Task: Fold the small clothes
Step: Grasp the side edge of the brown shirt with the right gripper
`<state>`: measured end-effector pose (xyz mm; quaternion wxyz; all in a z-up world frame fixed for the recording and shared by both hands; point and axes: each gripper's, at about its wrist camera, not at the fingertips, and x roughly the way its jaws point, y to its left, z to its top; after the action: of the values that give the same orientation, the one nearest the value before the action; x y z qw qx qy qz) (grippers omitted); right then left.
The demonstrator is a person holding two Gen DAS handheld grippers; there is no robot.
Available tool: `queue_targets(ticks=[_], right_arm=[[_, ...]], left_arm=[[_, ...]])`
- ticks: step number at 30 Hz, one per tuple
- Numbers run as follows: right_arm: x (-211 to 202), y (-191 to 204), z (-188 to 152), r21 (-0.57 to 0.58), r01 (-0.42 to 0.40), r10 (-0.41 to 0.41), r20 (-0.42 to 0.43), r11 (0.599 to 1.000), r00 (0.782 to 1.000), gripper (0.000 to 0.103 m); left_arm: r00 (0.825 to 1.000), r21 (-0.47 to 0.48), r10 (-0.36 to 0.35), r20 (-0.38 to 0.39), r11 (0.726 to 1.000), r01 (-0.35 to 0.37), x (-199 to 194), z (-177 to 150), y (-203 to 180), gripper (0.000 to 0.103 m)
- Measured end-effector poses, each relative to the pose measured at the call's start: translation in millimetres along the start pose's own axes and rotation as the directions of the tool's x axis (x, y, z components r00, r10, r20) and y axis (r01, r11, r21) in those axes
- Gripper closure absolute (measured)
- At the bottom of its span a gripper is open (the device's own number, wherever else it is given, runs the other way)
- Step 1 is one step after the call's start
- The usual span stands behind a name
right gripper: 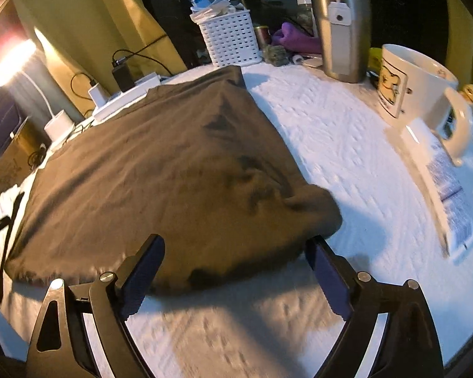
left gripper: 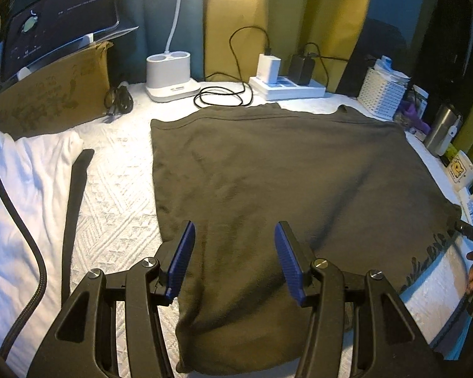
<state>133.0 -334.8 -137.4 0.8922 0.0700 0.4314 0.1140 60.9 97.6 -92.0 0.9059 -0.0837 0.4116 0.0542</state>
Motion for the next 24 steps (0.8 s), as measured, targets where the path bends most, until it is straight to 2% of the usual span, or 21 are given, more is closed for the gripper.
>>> queue_targets(ticks=[6,11,15,20,24], right_arm=[[20,11,20,0.039,-0.062,0.061,0.031,0.997,0.998,0.011],[33,23,28,-0.004,-0.062,0.063,0.042,0.998,0.997,0.011],[37,21,34,0.006,-0.083,0.083,0.049,0.996,0.995,0.012],[43,14,42,0.043,-0.079,0.076,0.066,0.996,0.995,0.026],[47,8,50,0.077,-0.072,0.067,0.074,0.994,0.995,0.048]], left_arm=[[1.000,-0.012,0.019,-0.013,1.000,-0.019,8,6,1,0.050],[1.000,-0.012,0.021,-0.023,1.000,-0.021,14,12,0,0.050],[0.999,-0.010,0.021,-0.027,1.000,-0.021,21,19,-1,0.050],[0.999,-0.009,0.021,-0.041,1.000,-0.022,30,25,-5,0.050],[0.999,-0.010,0.012,-0.048,1.000,-0.013,36,28,-5,0.050]])
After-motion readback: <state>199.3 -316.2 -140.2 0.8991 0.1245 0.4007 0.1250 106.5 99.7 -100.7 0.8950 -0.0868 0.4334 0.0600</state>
